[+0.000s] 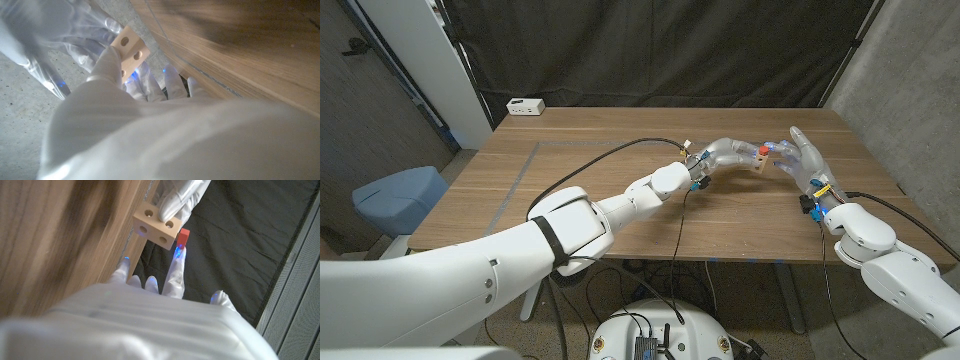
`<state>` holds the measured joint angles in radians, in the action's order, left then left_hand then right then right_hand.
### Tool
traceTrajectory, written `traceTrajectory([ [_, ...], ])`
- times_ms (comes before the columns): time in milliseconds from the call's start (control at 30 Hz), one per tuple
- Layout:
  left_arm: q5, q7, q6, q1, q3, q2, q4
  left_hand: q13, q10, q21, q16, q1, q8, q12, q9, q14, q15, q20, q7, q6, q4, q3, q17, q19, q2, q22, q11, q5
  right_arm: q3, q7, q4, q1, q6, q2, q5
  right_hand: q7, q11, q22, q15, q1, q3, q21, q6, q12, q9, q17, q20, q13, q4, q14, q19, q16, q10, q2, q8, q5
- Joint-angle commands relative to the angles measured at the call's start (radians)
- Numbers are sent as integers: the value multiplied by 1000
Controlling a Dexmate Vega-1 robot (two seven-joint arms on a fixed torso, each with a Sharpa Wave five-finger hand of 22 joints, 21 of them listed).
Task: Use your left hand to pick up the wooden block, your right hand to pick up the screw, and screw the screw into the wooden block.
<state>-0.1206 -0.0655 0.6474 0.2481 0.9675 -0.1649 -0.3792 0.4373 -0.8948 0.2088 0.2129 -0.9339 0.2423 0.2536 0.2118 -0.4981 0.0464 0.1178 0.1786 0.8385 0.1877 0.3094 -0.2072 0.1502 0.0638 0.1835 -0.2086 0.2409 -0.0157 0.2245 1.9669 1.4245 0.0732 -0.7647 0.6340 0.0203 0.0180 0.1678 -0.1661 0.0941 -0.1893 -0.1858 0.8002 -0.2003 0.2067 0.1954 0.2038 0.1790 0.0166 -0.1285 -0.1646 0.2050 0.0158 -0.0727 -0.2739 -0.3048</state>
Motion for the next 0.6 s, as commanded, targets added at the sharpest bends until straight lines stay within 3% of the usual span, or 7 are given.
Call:
traceTrajectory([
  [33,-5,-2,-6,1,1,-1,1,143,-11,1,0,4,10,21,3,-4,57,-7,-36,103,-35,42,-2,1,33,2,-2,3,-11,10,15,20,2,6,-3,-5,3,2,-7,8,-1,-5,10,-5,6,0,5,3,-8,10,-5,4,-13,1,-6,-7],
  [600,-8,-6,-8,2,-1,-1,1,143,-11,1,-1,6,10,21,3,-5,55,-7,-36,102,-36,44,-1,0,34,2,-2,4,-23,13,32,38,-4,11,-7,-12,-9,2,-5,12,-2,-7,38,-8,14,-1,4,4,-9,22,-14,7,-38,-1,-19,-7],
])
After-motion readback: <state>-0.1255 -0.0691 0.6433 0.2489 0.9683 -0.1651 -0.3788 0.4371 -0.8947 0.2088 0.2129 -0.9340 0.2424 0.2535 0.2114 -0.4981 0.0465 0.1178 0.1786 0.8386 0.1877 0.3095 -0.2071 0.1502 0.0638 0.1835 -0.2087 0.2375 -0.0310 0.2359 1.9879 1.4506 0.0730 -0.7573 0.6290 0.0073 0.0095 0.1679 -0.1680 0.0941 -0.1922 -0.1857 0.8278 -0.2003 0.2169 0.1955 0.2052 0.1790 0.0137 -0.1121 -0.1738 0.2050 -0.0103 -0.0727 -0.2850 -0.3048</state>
